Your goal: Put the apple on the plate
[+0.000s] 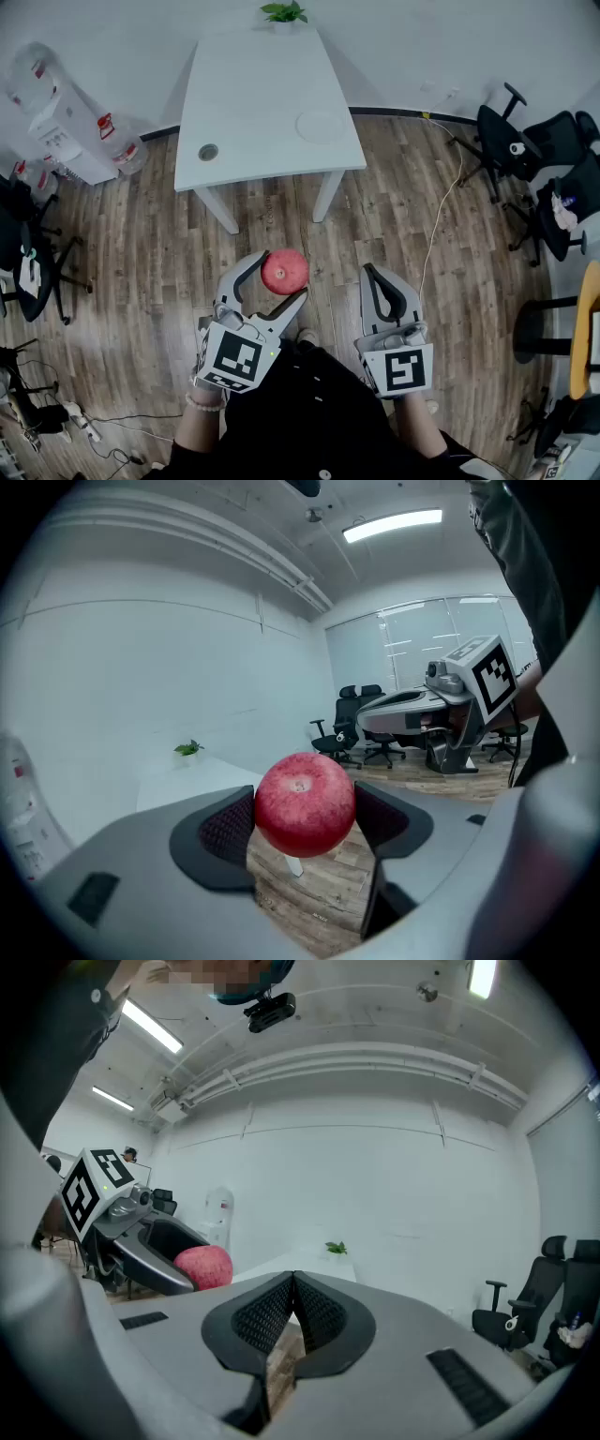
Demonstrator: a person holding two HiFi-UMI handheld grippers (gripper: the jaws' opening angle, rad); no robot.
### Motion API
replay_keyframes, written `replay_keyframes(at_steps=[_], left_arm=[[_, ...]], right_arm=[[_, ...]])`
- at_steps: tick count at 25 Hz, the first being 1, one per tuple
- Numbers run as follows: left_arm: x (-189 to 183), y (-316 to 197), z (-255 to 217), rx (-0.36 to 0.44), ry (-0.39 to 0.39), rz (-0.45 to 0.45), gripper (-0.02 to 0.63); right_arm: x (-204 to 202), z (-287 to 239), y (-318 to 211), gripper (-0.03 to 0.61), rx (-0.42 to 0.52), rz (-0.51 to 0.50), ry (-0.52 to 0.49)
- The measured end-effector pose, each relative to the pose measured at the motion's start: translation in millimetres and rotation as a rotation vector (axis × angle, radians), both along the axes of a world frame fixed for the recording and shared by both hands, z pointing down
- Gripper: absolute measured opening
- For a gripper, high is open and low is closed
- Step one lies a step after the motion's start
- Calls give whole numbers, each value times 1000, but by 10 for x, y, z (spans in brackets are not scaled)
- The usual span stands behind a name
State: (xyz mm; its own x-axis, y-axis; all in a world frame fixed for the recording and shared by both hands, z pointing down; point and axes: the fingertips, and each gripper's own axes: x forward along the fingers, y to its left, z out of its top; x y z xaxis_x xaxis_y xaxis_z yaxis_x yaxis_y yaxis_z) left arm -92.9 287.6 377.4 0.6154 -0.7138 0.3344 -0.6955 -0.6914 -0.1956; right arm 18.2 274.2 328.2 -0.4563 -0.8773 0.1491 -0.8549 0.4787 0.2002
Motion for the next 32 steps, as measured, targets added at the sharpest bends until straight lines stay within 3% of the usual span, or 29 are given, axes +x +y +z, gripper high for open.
replay_keyframes(at_steps=[13, 32], left_arm=[[56, -32, -40, 2, 9, -3, 348], [438, 122, -244, 48, 15, -72, 348]], right_arm=[[-3, 22, 1, 40, -21, -27, 17], [498, 45, 129, 41, 3, -39, -34]])
